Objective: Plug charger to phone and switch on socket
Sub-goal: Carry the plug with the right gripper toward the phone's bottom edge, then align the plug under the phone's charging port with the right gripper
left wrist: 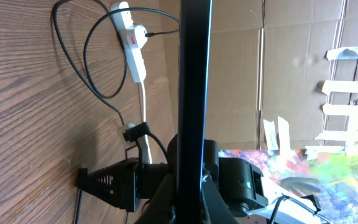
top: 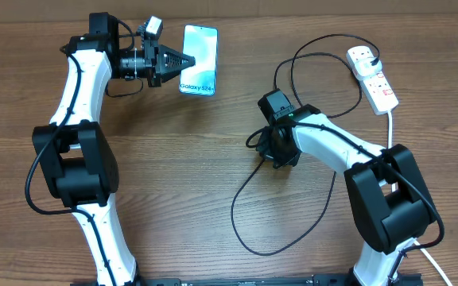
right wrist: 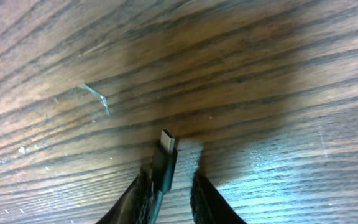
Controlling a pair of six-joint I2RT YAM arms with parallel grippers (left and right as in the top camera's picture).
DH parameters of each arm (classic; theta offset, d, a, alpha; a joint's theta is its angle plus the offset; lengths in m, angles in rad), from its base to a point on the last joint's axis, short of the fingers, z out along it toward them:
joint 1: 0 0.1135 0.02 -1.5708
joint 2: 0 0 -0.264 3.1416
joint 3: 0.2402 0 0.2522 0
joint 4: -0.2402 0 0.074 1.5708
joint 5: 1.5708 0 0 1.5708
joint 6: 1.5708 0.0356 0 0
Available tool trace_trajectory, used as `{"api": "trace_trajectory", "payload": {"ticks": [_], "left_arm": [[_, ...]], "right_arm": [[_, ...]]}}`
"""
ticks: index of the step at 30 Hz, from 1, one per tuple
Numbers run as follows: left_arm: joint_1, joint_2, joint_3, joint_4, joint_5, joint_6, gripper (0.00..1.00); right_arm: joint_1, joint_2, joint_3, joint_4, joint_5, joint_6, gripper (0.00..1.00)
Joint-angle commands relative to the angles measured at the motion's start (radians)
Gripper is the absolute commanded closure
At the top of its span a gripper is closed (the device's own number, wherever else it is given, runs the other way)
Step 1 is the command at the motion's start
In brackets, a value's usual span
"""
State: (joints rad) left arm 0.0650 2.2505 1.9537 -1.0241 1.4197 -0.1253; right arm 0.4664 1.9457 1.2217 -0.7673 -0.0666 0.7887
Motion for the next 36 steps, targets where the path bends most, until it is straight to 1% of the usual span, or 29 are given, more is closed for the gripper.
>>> {"api": "trace_trajectory", "payload": {"ticks": [1,5,8,15,18,22,25,27,31,36], "left_arm": [[-0.007,-0.006,0.011,0.000,0.036,-0.002,0.96],[-0.006,-0.006,0.011,0.000,0.036,-0.002,0.96],[-0.006,-0.006,0.011,0.000,0.036,-0.002,0.96],[-0.006,-0.006,0.011,0.000,0.036,-0.002,0.96],[-0.006,-0.006,0.011,0.000,0.036,-0.002,0.96],[-0.006,-0.006,0.011,-0.010,0.044,-0.002,0.96],[-0.006,-0.006,0.011,-0.025,0.096,-0.001,0.96],[-0.006,-0.006,0.011,-0.027,0.163,0.008,0.96],[-0.006,-0.006,0.011,-0.066,0.163,-0.012,0.96],[-0.016,-0.006,0.011,-0.160,0.163,0.001,0.96]], "right_arm": [[-0.002,0.076,-0.023,0.003,-0.013,0.016,0.83],[0.006,0.076,-0.018,0.002,-0.003,0.026,0.86],[0.006,0.076,-0.016,-0.001,-0.002,0.027,0.96],[0.005,0.076,-0.006,-0.028,-0.005,0.026,0.96],[0.003,0.075,0.014,-0.023,-0.043,0.016,0.96],[-0.004,0.058,0.041,0.020,-0.206,-0.084,0.96],[-0.012,0.007,0.042,0.055,-0.365,-0.140,0.96],[-0.015,-0.040,0.042,0.068,-0.485,-0.190,0.96],[-0.019,-0.170,0.042,0.073,-0.766,-0.352,0.96],[-0.019,-0.275,0.042,0.089,-0.875,-0.431,0.96]]}}
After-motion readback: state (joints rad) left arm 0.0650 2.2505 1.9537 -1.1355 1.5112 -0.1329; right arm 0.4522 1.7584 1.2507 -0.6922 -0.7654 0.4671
